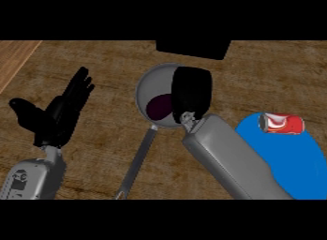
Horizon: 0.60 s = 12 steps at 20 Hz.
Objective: Pick the eggplant from the plate and place it in the pan
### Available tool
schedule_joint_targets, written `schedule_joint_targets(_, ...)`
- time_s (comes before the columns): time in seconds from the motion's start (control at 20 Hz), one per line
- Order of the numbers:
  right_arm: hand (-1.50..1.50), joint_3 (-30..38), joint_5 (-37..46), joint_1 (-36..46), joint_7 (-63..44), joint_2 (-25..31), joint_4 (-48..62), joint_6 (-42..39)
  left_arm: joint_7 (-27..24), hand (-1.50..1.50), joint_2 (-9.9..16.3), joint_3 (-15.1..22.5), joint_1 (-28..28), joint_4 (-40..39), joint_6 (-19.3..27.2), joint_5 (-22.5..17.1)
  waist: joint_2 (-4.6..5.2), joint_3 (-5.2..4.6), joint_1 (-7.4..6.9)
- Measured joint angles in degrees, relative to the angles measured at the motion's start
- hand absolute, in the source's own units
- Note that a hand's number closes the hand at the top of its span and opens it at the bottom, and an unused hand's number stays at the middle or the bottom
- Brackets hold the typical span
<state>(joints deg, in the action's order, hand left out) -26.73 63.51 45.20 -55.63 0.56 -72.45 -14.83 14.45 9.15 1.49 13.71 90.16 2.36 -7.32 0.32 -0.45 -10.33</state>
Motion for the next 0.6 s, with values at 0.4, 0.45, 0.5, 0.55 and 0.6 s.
schedule_joint_targets(0.4, 1.50, -3.35, 2.85, 15.38, -8.12, 0.12, 4.91, 3.80, 0.37, 0.00, -0.78, 1.17, 2.72, -1.81, -0.17, 0.57, 0.54, -0.08, -1.86)
schedule_joint_targets(0.45, 1.50, -3.23, 2.68, 16.95, -8.84, 0.15, 5.70, 4.17, 0.25, 0.00, -0.81, 1.22, 2.74, -1.97, -0.18, 0.66, 0.58, -0.08, -2.08)
schedule_joint_targets(0.5, 1.50, -3.27, 2.56, 18.37, -9.53, 0.16, 6.38, 4.55, 0.31, 0.00, -0.70, 1.14, 3.05, -2.24, -0.21, 0.70, 0.61, -0.08, -2.09)
schedule_joint_targets(0.55, 1.50, -3.21, 2.49, 19.66, -10.12, 0.19, 7.25, 4.88, 0.33, 0.00, -0.79, 1.18, 3.16, -2.32, -0.31, 0.60, 0.63, -0.08, -2.06)
schedule_joint_targets(0.6, 1.50, -3.10, 2.44, 20.78, -10.68, 0.22, 8.17, 5.30, 0.23, 0.00, -0.83, 1.23, 3.18, -2.37, -0.31, 0.65, 0.67, -0.07, -2.01)
